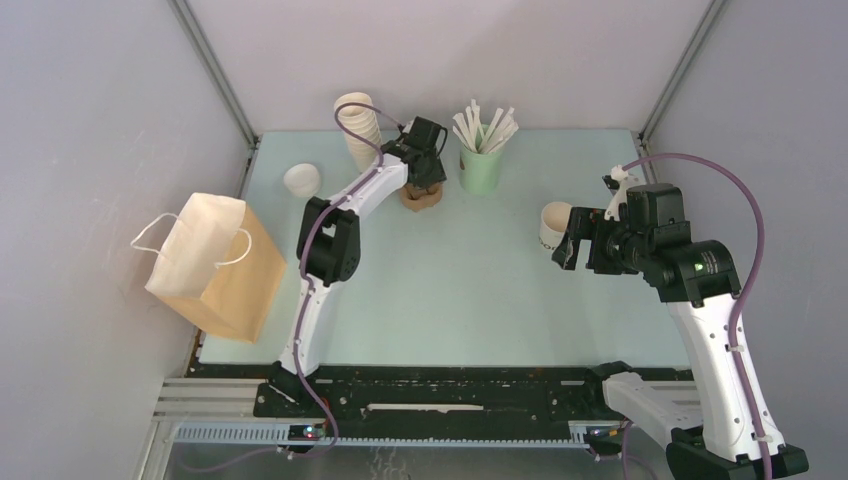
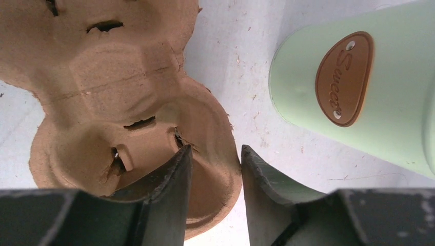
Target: Pack the takeout coffee
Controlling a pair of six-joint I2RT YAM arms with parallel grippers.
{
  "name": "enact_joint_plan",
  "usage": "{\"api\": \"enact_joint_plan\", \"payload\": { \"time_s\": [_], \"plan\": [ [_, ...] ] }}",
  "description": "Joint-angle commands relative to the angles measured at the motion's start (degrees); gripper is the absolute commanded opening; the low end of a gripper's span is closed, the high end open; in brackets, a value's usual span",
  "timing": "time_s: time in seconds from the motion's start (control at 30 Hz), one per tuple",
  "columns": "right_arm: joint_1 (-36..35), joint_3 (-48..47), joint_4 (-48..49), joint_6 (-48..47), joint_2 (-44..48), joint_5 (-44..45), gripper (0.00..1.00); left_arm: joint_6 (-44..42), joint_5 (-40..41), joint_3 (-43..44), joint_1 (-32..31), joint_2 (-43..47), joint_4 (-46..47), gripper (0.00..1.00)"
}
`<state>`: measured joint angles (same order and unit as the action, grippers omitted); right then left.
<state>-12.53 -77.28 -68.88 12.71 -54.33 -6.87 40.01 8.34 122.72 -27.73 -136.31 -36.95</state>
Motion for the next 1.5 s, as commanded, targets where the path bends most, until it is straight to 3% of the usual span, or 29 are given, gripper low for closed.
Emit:
{"api": "enact_joint_plan", "payload": {
  "time_s": [0.0, 0.5, 1.03, 1.23, 1.33, 1.47],
  "plan": [
    [-0.55, -0.52, 0.13, -1.17, 0.12, 1.24, 0.96, -0.44, 1.24, 3.92, 0.13, 1.17, 1.52, 0.43],
    [-1.18, -0.60, 0.19, -1.38, -0.03, 1.86, 0.97, -1.82, 1.34, 1.65, 0.39, 4.73, 3.11, 0.25],
    [-1.02, -0.16, 0.60, -1.09, 0.36, 1.31, 0.97, -2.08, 0.72, -3.12, 0.57, 9.94, 3.46, 0.24],
    [-0.93, -0.20, 0.51, -1.03, 0.46, 1.25, 0.97, 1.27, -7.15, -5.73, 1.60, 10.20, 6.70, 0.25],
    [-0.92, -0.20, 0.60, -0.98, 0.52, 1.16, 0.97, 4.28, -13.27, -9.58, 2.35, 10.86, 11.33, 0.25],
    [-0.83, -0.16, 0.53, -0.91, 0.57, 1.16, 0.97, 6.05, -15.50, -14.62, 2.71, 12.68, 18.49, 0.26]
  ]
}}
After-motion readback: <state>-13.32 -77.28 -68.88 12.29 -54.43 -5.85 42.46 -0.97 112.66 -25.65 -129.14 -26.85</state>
